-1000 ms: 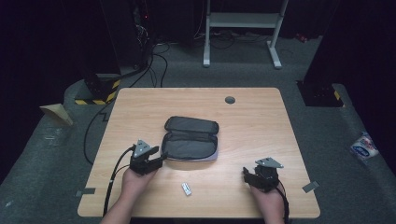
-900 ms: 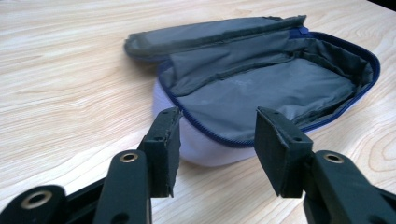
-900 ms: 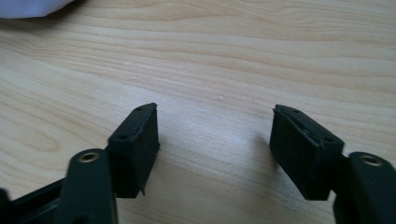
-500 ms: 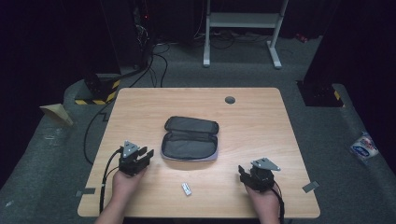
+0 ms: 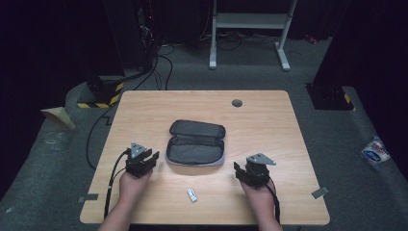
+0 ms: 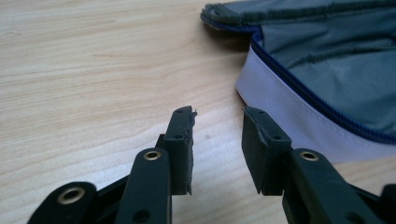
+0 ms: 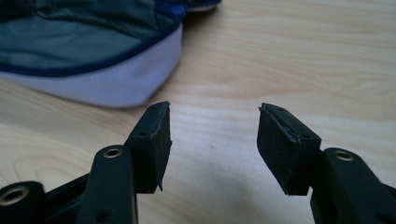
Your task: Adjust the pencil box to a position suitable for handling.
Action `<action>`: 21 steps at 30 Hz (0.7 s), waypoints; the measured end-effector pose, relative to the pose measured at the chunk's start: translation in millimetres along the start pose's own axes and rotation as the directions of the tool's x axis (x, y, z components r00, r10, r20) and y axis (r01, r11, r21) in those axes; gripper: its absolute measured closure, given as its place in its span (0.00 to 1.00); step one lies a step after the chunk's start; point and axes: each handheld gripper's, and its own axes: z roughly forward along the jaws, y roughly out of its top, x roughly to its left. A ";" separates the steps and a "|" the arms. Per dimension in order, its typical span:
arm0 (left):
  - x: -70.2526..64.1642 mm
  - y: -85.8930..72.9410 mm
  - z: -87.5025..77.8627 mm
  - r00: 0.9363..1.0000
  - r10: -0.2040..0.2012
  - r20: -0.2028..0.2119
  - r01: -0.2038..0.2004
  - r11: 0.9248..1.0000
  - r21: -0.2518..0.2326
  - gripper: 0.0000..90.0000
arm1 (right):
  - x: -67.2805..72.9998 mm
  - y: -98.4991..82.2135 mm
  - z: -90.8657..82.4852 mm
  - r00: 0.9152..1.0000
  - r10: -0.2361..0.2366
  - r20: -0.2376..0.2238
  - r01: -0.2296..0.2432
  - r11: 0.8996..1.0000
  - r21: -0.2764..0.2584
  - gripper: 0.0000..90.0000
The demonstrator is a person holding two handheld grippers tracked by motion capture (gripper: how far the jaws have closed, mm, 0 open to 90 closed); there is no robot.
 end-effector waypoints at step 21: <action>-15.4 -0.2 9.2 0.997 0.009 0.077 -0.010 1.000 0.003 0.70 | 38.0 36.8 45.2 0.997 0.048 -0.058 -0.048 0.999 0.001 0.59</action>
